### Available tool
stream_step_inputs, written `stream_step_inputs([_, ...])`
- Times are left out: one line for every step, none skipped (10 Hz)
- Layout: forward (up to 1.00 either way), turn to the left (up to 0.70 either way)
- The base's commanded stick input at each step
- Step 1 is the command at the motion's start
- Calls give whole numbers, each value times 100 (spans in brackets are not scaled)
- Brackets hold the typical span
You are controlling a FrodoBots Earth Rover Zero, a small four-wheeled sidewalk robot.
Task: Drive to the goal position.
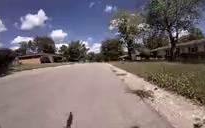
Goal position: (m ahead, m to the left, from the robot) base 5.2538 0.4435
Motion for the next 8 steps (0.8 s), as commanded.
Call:
stream_step_inputs([85, 2])
stream_step_inputs([85, 2])
stream_step_inputs([85, 2])
stream_step_inputs([85, 2])
stream_step_inputs([85, 2])
stream_step_inputs([85, 2])
stream_step_inputs([85, 2])
stream_step_inputs([85, 2])
